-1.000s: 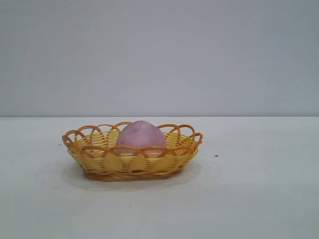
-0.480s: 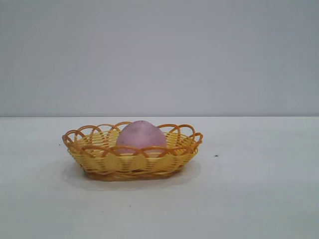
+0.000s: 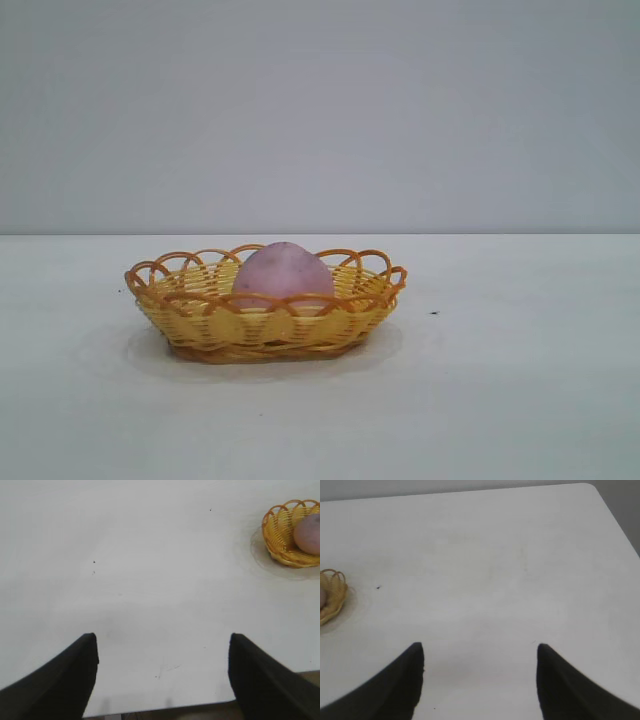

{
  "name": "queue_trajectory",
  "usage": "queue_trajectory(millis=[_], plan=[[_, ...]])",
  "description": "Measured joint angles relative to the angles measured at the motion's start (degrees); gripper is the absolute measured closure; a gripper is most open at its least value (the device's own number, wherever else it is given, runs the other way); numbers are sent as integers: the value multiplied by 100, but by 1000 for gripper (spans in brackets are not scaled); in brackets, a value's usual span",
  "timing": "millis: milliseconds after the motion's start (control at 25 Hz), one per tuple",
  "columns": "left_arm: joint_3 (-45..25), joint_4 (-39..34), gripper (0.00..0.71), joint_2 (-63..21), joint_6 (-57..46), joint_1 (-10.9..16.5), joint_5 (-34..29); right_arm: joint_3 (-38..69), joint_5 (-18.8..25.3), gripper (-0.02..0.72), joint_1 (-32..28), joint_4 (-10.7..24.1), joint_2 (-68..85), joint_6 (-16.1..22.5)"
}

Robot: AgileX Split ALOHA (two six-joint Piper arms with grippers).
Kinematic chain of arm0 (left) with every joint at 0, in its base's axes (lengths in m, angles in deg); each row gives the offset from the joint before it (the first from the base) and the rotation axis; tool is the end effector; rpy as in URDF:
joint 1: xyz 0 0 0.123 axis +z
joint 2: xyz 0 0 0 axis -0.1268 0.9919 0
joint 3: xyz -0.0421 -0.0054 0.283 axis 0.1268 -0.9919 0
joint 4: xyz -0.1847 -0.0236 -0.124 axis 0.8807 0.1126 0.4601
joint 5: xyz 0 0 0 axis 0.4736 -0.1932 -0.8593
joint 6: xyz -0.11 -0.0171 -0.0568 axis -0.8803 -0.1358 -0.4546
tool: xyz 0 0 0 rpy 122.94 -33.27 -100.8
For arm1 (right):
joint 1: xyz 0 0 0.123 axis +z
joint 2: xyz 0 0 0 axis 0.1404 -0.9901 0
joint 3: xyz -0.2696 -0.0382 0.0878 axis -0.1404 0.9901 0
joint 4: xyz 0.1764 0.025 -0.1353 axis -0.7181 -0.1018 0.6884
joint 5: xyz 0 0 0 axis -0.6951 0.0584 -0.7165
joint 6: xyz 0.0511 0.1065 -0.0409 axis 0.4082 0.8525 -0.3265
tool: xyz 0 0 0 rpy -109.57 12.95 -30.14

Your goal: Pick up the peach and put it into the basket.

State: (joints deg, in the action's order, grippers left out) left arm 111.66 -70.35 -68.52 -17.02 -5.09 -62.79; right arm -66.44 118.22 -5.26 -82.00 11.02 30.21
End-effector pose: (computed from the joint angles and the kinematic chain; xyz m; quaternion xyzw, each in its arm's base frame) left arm 0.0074 -0.0097 0.2375 0.0283 0.8920 -0.0131 0.4510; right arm -0.0068 0.0016 0.2363 0.0025 0.8723 0.0339 0.4877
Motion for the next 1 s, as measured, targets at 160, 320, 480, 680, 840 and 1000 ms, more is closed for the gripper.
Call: queue_trajectory(millis=[160, 320, 480, 680, 840, 1000], plan=[[0, 0, 177, -11, 0, 0, 0, 0, 0, 286, 0, 0, 0, 0], [0, 0, 177, -333, 0, 0, 0, 0, 0, 286, 0, 0, 0, 0], [0, 0, 177, -611, 0, 0, -9, 0, 0, 286, 0, 0, 9, 0], [0, 0, 177, -621, 0, -21, -9, 3, 0, 286, 106, 0, 9, 0], [0, 0, 177, -621, 0, -199, -9, 3, 0, 286, 347, 0, 9, 0], [0, 0, 177, -621, 0, -199, -9, 3, 0, 286, 368, -7, 9, 0]])
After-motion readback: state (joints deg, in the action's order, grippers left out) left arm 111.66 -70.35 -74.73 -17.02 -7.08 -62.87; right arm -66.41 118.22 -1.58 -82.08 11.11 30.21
